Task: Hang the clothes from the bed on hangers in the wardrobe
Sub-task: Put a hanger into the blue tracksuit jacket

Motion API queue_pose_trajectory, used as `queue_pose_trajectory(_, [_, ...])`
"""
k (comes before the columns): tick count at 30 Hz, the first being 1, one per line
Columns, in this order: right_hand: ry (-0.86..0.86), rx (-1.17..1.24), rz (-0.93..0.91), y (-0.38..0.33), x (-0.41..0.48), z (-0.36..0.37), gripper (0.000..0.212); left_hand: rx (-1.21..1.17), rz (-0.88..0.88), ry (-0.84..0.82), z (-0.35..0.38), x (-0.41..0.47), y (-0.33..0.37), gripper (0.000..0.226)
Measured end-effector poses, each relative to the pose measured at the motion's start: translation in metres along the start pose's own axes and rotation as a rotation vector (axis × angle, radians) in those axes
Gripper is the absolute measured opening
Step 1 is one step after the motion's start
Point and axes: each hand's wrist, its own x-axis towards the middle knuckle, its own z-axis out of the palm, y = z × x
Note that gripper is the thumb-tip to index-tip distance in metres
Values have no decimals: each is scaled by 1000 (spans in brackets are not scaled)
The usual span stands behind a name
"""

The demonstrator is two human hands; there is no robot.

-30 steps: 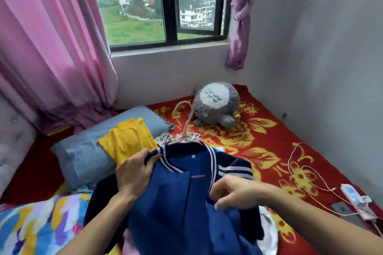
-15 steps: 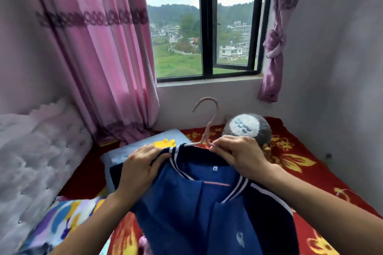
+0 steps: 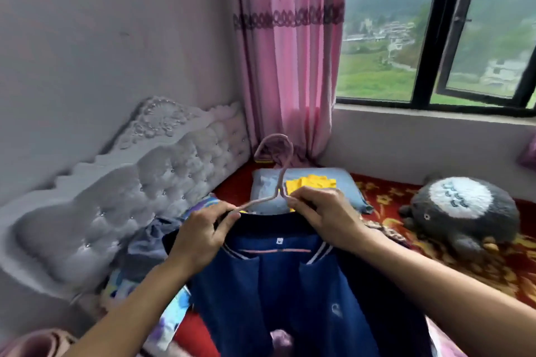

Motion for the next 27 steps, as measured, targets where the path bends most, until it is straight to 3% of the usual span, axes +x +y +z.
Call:
queue_pose_trajectory(3, [-174,177,-26,-56,10,39,13,90,-152,114,-59,-68,-8,18])
queue_pose_trajectory(7, [-497,323,-197,-151,15,77,12,239,-284,197,-149,-153,-3,39])
queue_pose_trajectory(9, [-609,368,-288,-198,8,90,15,326,-337,224,-190,-194,5,36])
queue_pose_trajectory(15, [-727,594,-353,-337,-43,139,39,523,-460,358,-293,-329,42,37])
queue_pose_trajectory(21, [-815,685,-357,-481,-117,200,32,717,-671,485,-401,-488,82,36])
queue_pose_trajectory(27, [-900,713,-265,-610,-162,260,23,841,-994,411,-488,-634,113,10])
